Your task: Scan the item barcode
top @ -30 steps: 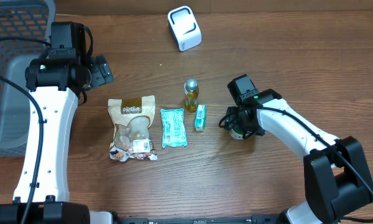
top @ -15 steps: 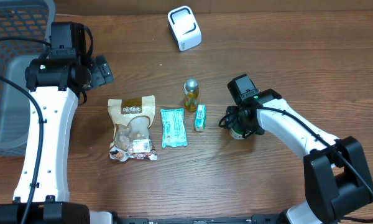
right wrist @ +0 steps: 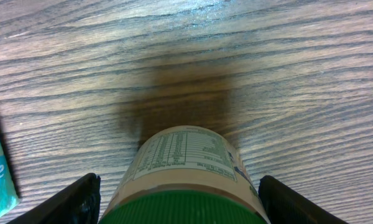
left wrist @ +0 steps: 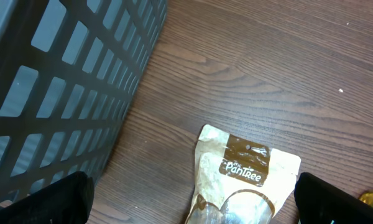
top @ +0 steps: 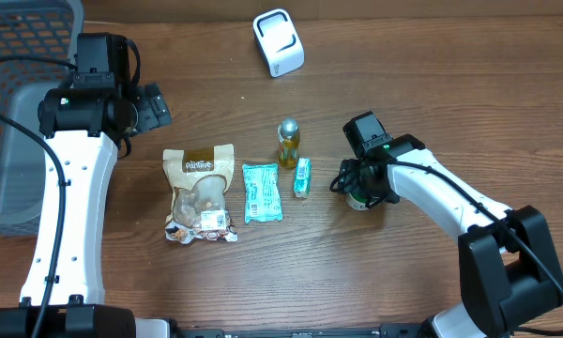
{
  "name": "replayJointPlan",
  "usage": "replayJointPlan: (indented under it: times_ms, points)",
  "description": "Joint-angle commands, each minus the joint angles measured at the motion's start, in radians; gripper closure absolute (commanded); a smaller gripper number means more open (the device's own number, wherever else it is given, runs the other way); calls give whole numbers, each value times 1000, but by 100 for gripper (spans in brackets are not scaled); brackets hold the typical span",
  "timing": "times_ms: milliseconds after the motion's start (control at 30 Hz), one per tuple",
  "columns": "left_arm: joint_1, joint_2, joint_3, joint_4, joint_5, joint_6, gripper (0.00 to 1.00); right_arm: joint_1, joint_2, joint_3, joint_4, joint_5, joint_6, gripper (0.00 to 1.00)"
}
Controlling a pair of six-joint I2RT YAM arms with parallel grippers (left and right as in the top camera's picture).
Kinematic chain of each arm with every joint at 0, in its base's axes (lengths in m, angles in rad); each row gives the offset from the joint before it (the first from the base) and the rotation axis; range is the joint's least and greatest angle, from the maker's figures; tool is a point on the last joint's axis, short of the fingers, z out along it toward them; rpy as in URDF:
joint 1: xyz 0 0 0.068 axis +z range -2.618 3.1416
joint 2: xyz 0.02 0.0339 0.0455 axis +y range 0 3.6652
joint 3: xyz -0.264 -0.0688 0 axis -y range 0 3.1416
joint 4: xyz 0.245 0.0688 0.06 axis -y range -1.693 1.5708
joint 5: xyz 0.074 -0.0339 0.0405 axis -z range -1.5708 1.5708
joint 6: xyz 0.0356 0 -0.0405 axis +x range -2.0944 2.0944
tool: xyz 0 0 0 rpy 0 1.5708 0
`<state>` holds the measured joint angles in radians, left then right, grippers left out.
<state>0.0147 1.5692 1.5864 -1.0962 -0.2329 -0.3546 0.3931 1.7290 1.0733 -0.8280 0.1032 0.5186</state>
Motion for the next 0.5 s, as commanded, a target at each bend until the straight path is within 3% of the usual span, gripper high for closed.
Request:
replayJointPlan:
  times_ms: [0,133,467]
  points:
    - [-2,-3,4,0,-10,26,1,0,2,-6,5,1,-3,22]
    - [-2,-3,4,0,-10,26,0,0,2,-6,0,1,-1,27]
    - [-2,-3,4,0,-10,26,1,0,2,-6,-3,1,8,26]
